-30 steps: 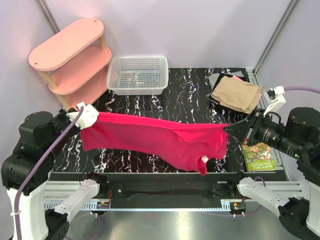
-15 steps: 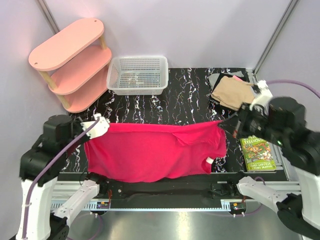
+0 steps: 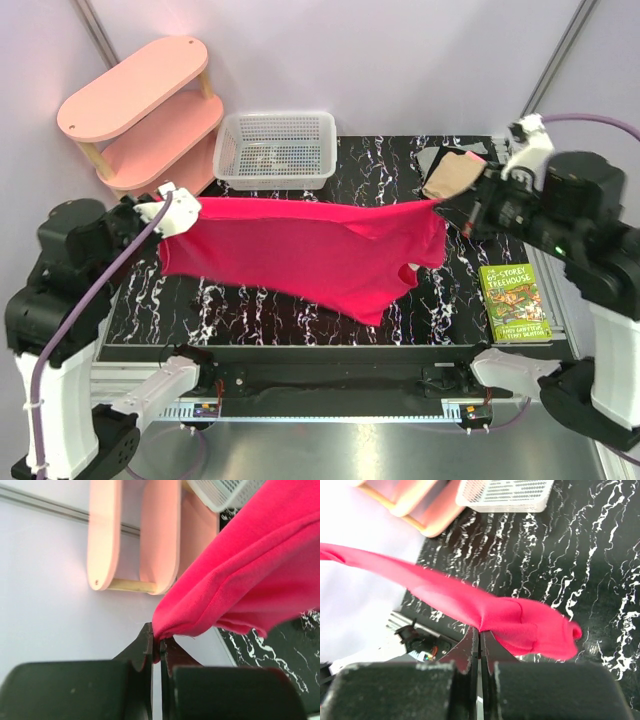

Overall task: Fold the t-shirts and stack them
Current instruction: Flatten out the tshirt

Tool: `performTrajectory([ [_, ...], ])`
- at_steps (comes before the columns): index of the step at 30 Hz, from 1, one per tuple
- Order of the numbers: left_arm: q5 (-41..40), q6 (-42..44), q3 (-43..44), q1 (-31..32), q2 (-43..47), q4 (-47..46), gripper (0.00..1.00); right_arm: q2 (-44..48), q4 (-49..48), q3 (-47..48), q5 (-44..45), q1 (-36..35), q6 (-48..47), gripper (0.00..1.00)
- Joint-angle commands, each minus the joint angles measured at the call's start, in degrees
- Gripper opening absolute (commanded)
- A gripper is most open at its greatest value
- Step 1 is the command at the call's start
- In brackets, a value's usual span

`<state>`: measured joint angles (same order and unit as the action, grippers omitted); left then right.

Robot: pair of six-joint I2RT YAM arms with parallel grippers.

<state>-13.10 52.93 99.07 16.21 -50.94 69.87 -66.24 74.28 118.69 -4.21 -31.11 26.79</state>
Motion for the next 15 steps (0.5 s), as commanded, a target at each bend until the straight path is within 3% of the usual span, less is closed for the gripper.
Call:
performTrajectory([
  [1,-0.35,-3.00,4.81,-0.30,2.68,4.73,0.00,5.67,2.27,1.02,-2.90,0.26,1.34,0.00],
  [6,3.34,-5.90,6.40,-0.30,8.03,11.69,0.00,11.74,6.57,0.74,-4.76,0.26,2.92,0.00],
  [9,5.27,-7.66,7.45,-0.30,10.50,13.80,0.00,11.92,10.26,6.43,-4.93,0.26,2.84,0.00],
  [12,6.33,-9.50,6.59,-0.30,11.39,12.93,0.00,11.04,12.29,8.31,-2.92,0.26,1.87,0.00],
  [15,6.16,-11.44,-2.18,-0.21,12.52,6.02,0.00,10.95,9.32,-0.25,-1.16,0.26,0.99,0.00],
])
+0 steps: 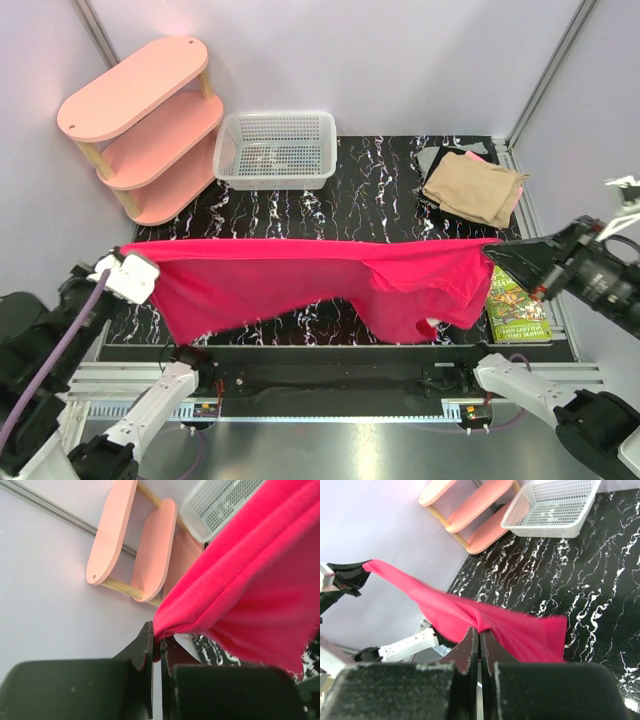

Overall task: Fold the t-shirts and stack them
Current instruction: Flatten out the tshirt

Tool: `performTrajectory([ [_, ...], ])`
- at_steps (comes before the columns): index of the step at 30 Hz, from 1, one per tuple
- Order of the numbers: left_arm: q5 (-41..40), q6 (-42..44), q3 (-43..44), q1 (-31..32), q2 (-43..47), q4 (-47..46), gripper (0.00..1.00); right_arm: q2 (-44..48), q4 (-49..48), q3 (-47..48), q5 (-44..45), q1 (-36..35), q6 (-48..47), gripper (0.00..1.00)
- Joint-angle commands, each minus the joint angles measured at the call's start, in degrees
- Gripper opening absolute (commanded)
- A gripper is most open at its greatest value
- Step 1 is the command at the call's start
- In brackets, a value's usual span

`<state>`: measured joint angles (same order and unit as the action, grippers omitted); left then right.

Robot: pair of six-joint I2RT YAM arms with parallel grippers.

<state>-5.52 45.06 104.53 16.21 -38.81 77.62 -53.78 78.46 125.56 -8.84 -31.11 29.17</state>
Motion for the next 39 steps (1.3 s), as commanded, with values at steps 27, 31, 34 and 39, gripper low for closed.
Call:
performTrajectory([
  [27,10.87,-25.29,-38.08,-19.63,-32.11,-47.48,0.00,-27.86,-27.47,-33.00,-1.26,23.20,-9.84,0.00],
  [31,12.99,-24.23,-40.46,-19.55,-35.36,-48.80,0.00,-29.19,-29.94,-35.90,-2.15,23.20,-8.87,0.00],
  [34,12.73,-23.18,-39.58,-19.63,-35.21,-48.45,0.00,-27.88,-30.56,-37.23,-2.67,23.20,-8.43,0.00],
  [39,15.00,-20.63,-32.92,-19.63,-26.07,-41.61,0.00,-18.50,-29.42,-34.60,-8.37,23.29,-6.68,0.00],
])
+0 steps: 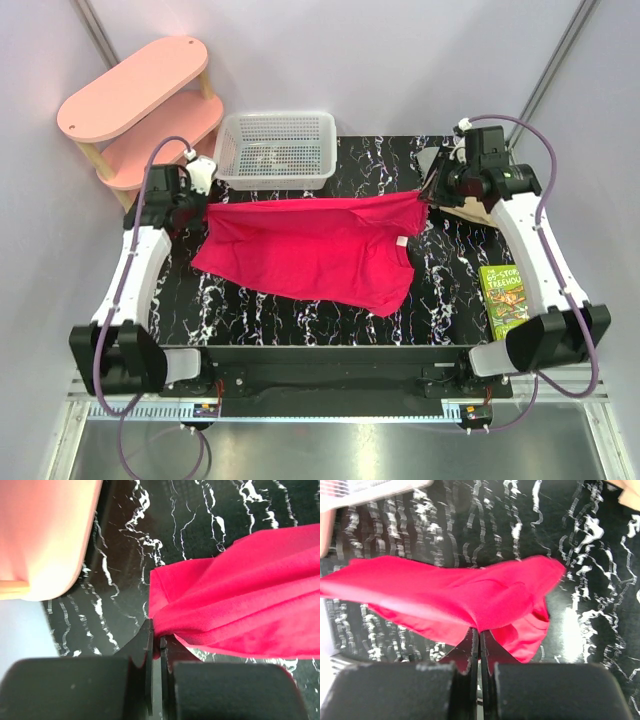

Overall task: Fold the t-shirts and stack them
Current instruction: Flatten out the tshirt

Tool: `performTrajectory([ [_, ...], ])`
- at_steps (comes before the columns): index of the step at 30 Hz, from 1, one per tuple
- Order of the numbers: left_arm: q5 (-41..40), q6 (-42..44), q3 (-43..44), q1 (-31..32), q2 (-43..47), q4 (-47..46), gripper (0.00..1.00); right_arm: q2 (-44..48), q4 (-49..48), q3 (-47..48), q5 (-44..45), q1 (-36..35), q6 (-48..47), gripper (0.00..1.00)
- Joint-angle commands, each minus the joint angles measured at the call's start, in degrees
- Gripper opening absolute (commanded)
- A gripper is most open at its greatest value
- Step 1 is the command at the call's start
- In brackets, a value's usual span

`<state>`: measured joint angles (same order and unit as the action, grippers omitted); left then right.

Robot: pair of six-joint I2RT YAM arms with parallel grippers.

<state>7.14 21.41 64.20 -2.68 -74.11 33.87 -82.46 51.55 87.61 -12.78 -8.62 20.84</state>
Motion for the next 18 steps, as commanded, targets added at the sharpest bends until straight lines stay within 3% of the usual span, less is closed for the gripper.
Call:
performTrajectory([
  [1,3.31,3.20,11.60,-0.75,10.81,7.13,0.00,12.04,-1.72,5.35,-5.32,0.71,2.18,0.00],
  [5,7.97,3.46,14.99,-0.75,24.13,14.20,0.00,21.96,4.40,10.46,-8.49,0.62,3.16,0.00],
  [12,9.57,3.20,7.34,-0.75,39.11,21.50,0.00,33.41,14.54,10.83,-5.60,0.62,1.66,0.00],
  [18,8.86,1.00,6.91,-0.66,33.16,19.23,0.00,30.70,8.50,2.31,-1.20,0.62,0.43,0.00],
])
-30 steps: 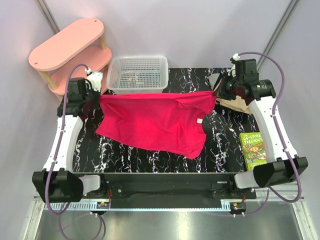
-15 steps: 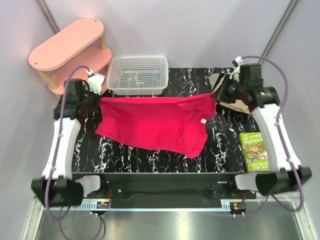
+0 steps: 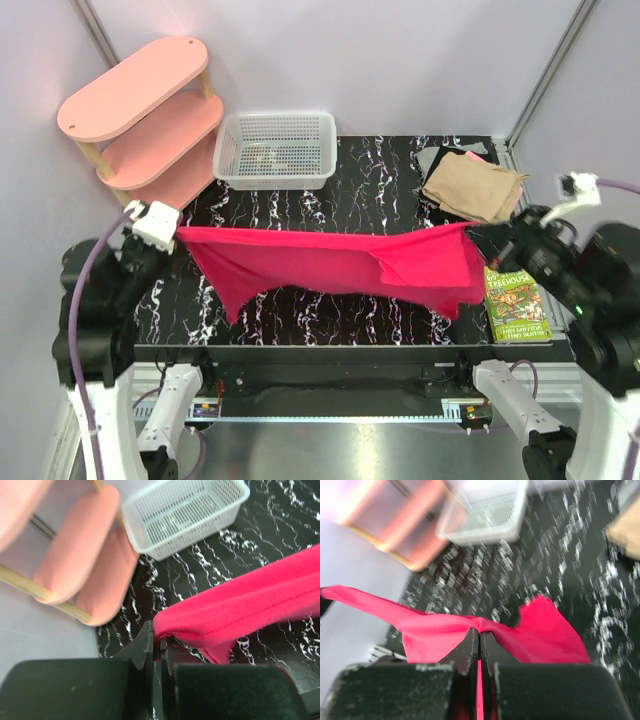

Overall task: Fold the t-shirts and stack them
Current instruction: Flatten out the tshirt

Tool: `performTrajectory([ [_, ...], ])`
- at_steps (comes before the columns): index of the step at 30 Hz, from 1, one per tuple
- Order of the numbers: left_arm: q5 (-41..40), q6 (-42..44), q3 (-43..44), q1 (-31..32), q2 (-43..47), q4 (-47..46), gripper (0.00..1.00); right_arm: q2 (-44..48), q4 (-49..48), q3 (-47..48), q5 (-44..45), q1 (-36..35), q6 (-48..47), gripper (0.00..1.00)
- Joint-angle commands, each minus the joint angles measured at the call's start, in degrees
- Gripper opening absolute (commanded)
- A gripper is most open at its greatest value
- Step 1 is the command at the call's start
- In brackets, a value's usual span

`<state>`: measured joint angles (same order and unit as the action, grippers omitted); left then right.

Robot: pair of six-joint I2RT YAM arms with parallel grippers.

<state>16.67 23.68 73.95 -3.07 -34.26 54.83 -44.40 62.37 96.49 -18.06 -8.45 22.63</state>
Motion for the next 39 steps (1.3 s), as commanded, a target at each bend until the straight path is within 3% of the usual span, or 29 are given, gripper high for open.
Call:
performTrajectory([
  [1,-1.63,-1.27,-4.68,-0.36,-9.57,-5.22,0.00,-8.24,-4.08,-9.79,4.35,0.45,-1.28,0.00],
  [6,-7.17,0.23,-10.59,-0.71,-22.14,-18.94,0.00,-21.58,-17.18,-16.15,5.58,0.97,-1.80,0.00],
  [10,-8.84,0.14,-5.08,-2.37,-36.20,-22.66,0.00,-35.28,-21.15,-12.13,5.42,2.38,-3.38,0.00],
  [13,-8.49,-0.13,0.20,-4.13,-40.10,-21.78,0.00,-36.20,-21.41,-6.85,0.51,2.38,-1.99,0.00],
  [18,-4.28,0.49,6.28,-5.10,-28.43,-15.57,0.00,-28.04,-18.43,-1.67,-3.11,0.89,-0.22,0.00],
  [24,1.26,1.63,10.15,-5.02,-10.34,-3.97,0.00,-11.87,-6.05,2.72,-5.31,-0.43,0.04,0.00],
  [28,3.37,2.24,15.94,-5.10,-4.60,4.31,0.00,-4.83,6.06,10.63,-6.19,-0.43,-0.40,0.00],
  [32,2.85,3.21,21.14,-5.01,-2.83,9.06,0.00,-2.80,11.37,17.76,-4.97,-0.43,0.04,0.00],
  [35,2.32,3.48,19.92,-4.93,-3.00,9.07,0.00,-2.35,10.94,15.15,-3.65,-0.34,0.13,0.00],
  [39,0.39,3.74,11.24,-5.01,-3.36,3.11,0.00,-2.88,3.05,5.49,0.03,-0.43,0.48,0.00],
])
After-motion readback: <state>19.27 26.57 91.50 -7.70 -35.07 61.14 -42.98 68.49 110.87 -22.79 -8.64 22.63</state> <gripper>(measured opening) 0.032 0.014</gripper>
